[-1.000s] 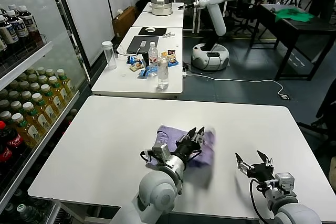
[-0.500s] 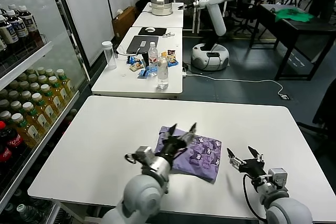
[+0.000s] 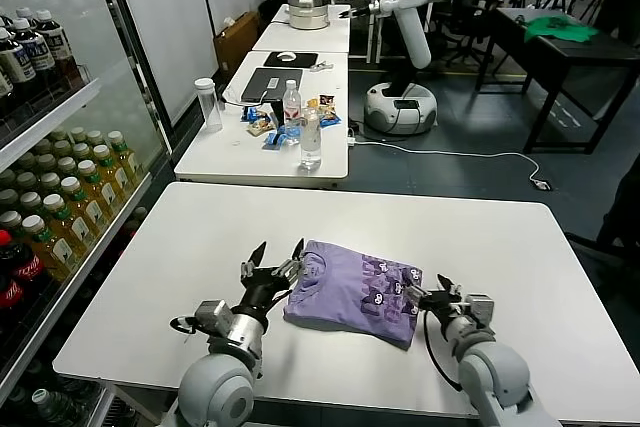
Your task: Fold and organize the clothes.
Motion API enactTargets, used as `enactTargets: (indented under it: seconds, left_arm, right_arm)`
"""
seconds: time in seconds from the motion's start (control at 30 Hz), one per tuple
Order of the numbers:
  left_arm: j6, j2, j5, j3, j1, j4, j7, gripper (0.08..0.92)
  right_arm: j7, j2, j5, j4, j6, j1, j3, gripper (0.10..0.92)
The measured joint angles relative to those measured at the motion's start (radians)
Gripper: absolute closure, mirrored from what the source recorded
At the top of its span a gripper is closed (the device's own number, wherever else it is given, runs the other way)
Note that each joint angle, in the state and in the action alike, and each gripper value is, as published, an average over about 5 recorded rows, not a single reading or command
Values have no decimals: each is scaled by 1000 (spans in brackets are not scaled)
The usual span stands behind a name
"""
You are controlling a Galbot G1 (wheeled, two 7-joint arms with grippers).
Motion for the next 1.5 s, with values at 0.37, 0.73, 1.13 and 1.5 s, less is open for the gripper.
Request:
enactTargets:
  seconds: [0.37, 0.73, 1.13, 1.5]
  left_arm:
    - [-20, 17, 26, -30, 36, -4, 0, 177]
    - [-28, 26, 36, -44, 59, -3, -1, 177]
    - [-33, 35, 59, -46, 71, 2, 5, 177]
    - [-54, 32, 129, -31, 92, -14, 27, 177]
  right_arm:
    - [32, 12, 41, -89, -8, 89, -46, 515]
    - [25, -8, 41, -165, 2, 162, -75, 829]
    - [-39, -48, -41, -322, 45, 323, -138, 875]
    - [-98, -72, -194, -290, 179, 295, -124, 638]
